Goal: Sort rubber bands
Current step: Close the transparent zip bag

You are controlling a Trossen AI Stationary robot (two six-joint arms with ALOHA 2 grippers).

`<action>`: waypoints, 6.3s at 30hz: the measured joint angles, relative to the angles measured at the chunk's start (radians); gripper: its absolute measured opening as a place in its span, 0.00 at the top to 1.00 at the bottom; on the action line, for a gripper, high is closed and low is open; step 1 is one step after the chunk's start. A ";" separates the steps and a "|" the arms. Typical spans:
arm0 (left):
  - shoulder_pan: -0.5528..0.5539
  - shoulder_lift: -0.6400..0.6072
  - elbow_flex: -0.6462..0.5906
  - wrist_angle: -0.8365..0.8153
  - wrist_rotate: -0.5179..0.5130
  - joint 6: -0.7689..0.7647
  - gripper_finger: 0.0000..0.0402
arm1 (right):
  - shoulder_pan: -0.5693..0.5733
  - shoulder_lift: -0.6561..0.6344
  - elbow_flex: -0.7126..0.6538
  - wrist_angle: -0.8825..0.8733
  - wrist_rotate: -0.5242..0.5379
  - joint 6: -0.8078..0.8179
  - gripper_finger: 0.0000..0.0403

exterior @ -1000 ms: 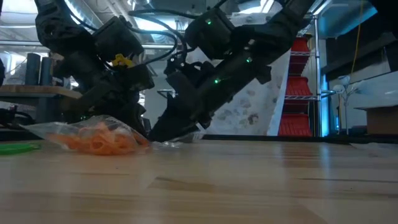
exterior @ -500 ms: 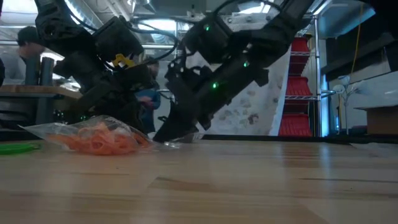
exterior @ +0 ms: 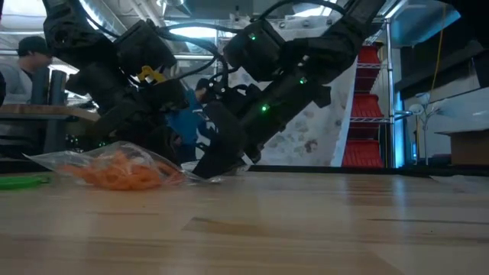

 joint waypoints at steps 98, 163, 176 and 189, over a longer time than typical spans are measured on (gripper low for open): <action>0.014 -0.038 0.068 -0.139 0.109 0.029 0.94 | 0.067 -0.085 -0.006 -0.136 0.115 0.042 0.99; 0.034 0.016 0.076 -0.254 -0.071 0.113 1.00 | 0.065 -0.032 -0.002 -0.169 0.156 0.034 0.99; 0.032 -0.013 0.077 -0.334 -0.085 0.109 1.00 | 0.065 -0.032 -0.003 -0.189 0.138 0.036 0.99; 0.033 -0.084 0.077 -0.540 -0.152 0.165 1.00 | 0.066 -0.032 -0.003 -0.191 0.129 0.038 0.99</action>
